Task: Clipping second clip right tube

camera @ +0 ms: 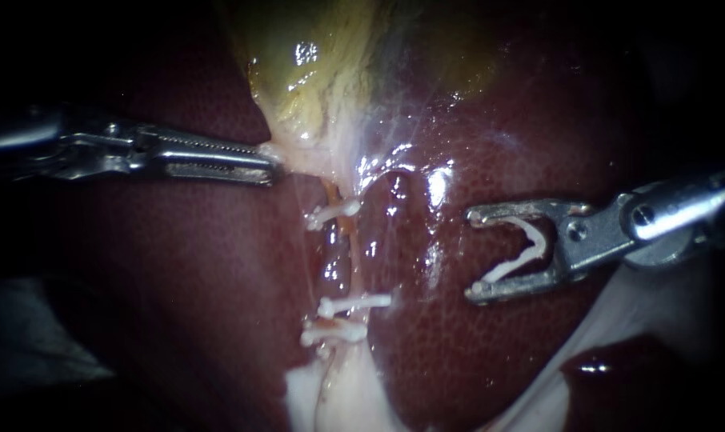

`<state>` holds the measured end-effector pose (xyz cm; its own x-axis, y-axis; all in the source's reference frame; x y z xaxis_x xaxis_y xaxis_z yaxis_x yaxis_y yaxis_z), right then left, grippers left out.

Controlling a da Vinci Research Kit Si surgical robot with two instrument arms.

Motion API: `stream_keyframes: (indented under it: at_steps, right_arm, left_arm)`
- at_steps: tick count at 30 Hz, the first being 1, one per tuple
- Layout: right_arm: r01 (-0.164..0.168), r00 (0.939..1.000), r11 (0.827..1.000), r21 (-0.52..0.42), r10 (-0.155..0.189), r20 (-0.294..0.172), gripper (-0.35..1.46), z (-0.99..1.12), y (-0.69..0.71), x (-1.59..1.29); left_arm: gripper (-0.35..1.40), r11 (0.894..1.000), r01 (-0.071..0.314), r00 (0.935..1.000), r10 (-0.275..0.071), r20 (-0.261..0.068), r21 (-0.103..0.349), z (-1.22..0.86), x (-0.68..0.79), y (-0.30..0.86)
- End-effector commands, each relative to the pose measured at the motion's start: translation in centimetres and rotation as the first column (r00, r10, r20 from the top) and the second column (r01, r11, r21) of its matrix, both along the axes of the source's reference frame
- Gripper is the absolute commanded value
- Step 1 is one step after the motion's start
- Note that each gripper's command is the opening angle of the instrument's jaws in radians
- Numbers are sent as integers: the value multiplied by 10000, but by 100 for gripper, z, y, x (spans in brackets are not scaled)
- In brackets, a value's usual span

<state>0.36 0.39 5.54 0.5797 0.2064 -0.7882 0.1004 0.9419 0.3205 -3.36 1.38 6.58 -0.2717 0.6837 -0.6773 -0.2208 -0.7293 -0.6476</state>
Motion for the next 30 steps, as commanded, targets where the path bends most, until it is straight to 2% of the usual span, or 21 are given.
stream_keyframes:
  at_steps: [1,4,6,11,13,16,19,24,26,30]
  right_arm:
    - [8,10000,10000,-1,-8,-5,49,0,0,0]
    - [8,10000,10000,-1,-8,-5,49,0,0,0]
    - [8,10000,10000,-1,-8,-5,49,0,0,0]
    - [90,9999,9999,88,-89,-65,49,0,1,3]
    - [253,9995,9994,243,-248,-184,49,1,1,8]
    - [438,9987,9982,413,-426,-290,49,2,4,20]
    - [286,9994,9924,1195,-259,-235,49,6,5,36]
    - [-161,9996,9747,2230,205,-176,49,23,6,67]
    - [-427,9985,9613,2721,502,-204,49,34,6,77]
    - [-704,9959,9366,3433,856,-292,49,56,7,94]
  left_arm:
    - [-35,10000,-22,10000,22,26,8,-3,2,-1]
    - [-35,9999,-111,9999,110,109,96,-20,14,2]
    - [-35,9998,-18,10000,17,64,185,-36,24,5]
    - [-35,9996,201,9995,-196,237,-198,-82,50,15]
    - [-35,9994,201,9995,-194,258,-281,-90,54,17]
    - [-35,9993,225,9994,-217,278,-283,-91,53,17]
    - [-35,9992,235,9994,-227,264,-309,-87,51,15]
    - [-35,9991,256,9994,-248,245,-328,-85,47,13]
    - [-35,9991,258,9994,-250,244,-328,-86,47,13]
    - [-35,9991,262,9994,-254,241,-329,-86,46,13]
